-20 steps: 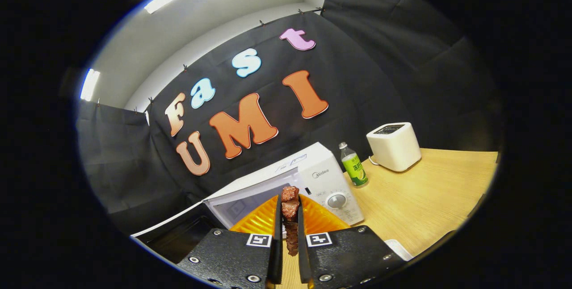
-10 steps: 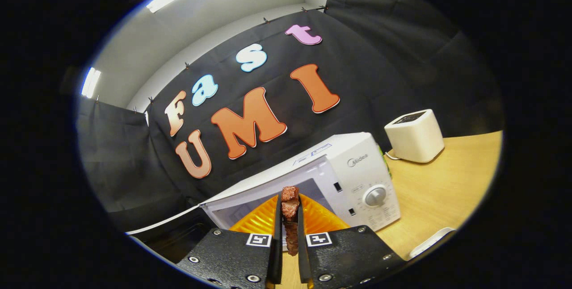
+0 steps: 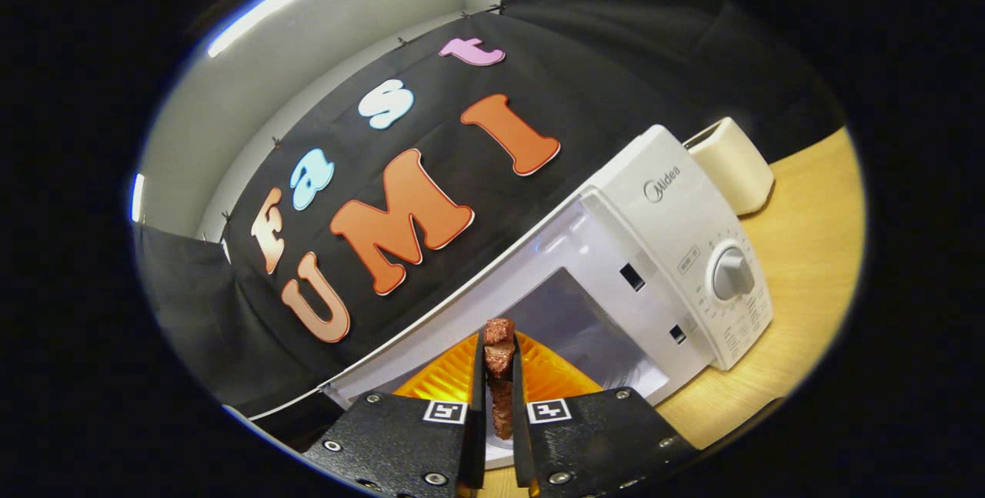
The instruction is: Open the microwave oven with the left hand, put the food in, and close the microwave oven.
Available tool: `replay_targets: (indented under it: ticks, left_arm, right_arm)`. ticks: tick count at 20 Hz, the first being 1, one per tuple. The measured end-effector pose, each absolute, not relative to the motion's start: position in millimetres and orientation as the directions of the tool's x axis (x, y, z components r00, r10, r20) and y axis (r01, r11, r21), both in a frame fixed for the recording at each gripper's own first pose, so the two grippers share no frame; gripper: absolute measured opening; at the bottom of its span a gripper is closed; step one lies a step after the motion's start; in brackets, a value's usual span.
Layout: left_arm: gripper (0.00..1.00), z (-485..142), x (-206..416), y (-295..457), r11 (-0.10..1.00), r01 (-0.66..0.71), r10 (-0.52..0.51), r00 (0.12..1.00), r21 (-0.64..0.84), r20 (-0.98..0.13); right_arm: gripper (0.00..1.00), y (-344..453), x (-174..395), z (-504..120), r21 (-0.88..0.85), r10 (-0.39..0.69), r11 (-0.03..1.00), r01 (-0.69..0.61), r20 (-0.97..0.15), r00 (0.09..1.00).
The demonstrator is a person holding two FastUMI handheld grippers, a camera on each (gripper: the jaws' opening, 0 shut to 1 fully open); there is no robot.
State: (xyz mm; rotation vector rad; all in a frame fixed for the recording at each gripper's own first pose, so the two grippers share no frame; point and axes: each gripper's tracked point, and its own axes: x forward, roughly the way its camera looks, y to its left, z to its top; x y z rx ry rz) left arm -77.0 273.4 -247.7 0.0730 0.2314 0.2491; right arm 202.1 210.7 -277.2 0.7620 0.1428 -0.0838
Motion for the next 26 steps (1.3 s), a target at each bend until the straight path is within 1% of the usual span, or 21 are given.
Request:
replay_targets:
  ticks: [2,4,5,6,11,12,14,15,19,22,23,24,25,26]
  left_arm:
    - [0.94,-249.3,-76.5,276.2,0.966,-0.237,0.254,0.941,0.101,-0.225]
    - [0.88,-249.9,-75.2,277.2,0.966,-0.238,0.255,0.939,0.102,-0.229]
    - [0.89,-248.4,-75.1,277.6,0.966,-0.239,0.256,0.940,0.101,-0.226]
    - [0.96,-249.3,-77.6,278.3,0.966,-0.240,0.257,0.939,0.099,-0.228]
    - [0.96,-244.4,-83.7,278.9,0.960,-0.254,0.274,0.935,0.115,-0.227]
    - [1.00,-241.9,-84.8,280.6,0.959,-0.258,0.278,0.934,0.117,-0.226]
    - [0.92,-237.7,-89.1,281.1,0.958,-0.261,0.282,0.933,0.119,-0.222]
    - [0.96,-234.2,-89.7,282.5,0.956,-0.264,0.287,0.933,0.125,-0.219]
    - [0.96,-234.4,-88.3,281.0,0.957,-0.269,0.288,0.933,0.112,-0.216]
    - [0.96,-238.4,-86.2,272.7,0.963,-0.253,0.267,0.937,0.087,-0.225]
    - [1.00,-236.8,-86.4,271.7,0.964,-0.253,0.266,0.938,0.086,-0.221]
    - [0.96,-236.9,-87.5,272.0,0.963,-0.253,0.267,0.939,0.088,-0.219]
    - [0.96,-236.0,-87.9,273.1,0.962,-0.256,0.270,0.938,0.090,-0.217]
    - [0.96,-234.8,-88.0,273.1,0.962,-0.258,0.273,0.938,0.092,-0.214]
  right_arm:
    - [0.14,214.3,215.3,-289.1,0.673,-0.057,0.724,0.151,-0.160,0.985]
    - [0.14,221.6,226.1,-301.8,0.662,-0.061,0.730,0.169,-0.183,0.981]
    - [0.14,224.7,232.6,-305.2,0.668,-0.064,0.723,0.173,-0.185,0.981]
    - [0.14,226.9,237.2,-308.8,0.675,-0.068,0.716,0.179,-0.187,0.980]
    - [0.14,245.6,256.9,-339.0,0.695,-0.087,0.681,0.231,-0.237,0.968]
    - [0.14,246.3,259.9,-345.2,0.692,-0.100,0.678,0.247,-0.247,0.964]
    - [0.14,247.1,266.1,-354.8,0.687,-0.112,0.677,0.265,-0.259,0.959]
    - [0.14,249.3,269.4,-356.9,0.682,-0.114,0.680,0.271,-0.266,0.957]
    - [0.16,249.1,268.0,-362.6,0.576,-0.126,0.766,0.286,-0.303,0.945]
    - [0.18,249.5,261.6,-354.2,0.483,-0.098,0.841,0.245,-0.309,0.946]
    - [0.18,249.0,259.6,-351.1,0.441,-0.095,0.867,0.233,-0.311,0.945]
    - [0.20,247.5,259.8,-350.4,0.398,-0.092,0.892,0.217,-0.309,0.946]
    - [0.22,246.0,257.1,-349.4,0.362,-0.090,0.910,0.204,-0.309,0.947]
    - [0.21,244.8,256.7,-348.8,0.342,-0.085,0.920,0.194,-0.308,0.948]
